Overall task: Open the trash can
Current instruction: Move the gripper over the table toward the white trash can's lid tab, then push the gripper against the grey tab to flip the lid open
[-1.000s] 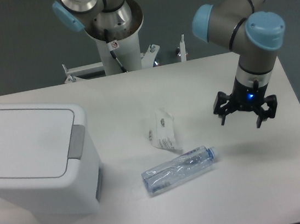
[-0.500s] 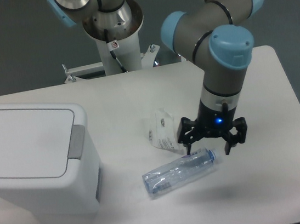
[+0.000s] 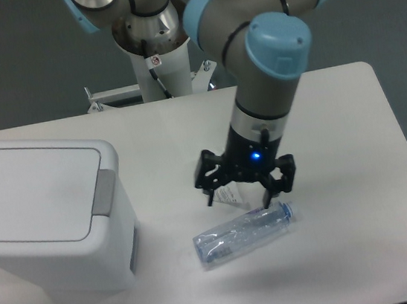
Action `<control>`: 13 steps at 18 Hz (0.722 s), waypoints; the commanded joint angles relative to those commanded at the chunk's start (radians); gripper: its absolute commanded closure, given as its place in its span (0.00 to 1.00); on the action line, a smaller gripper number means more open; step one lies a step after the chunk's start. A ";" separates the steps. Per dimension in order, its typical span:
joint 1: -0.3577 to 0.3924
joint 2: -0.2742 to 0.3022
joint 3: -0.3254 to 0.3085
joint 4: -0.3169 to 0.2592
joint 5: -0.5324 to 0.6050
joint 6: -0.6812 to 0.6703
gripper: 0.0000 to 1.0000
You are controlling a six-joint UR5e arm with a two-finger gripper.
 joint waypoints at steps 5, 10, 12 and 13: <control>-0.047 0.037 -0.009 0.000 -0.059 -0.032 0.00; -0.064 0.046 -0.014 0.002 -0.149 -0.092 0.00; -0.078 0.057 -0.037 0.002 -0.152 -0.095 0.00; -0.084 0.061 -0.041 0.000 -0.151 -0.095 0.00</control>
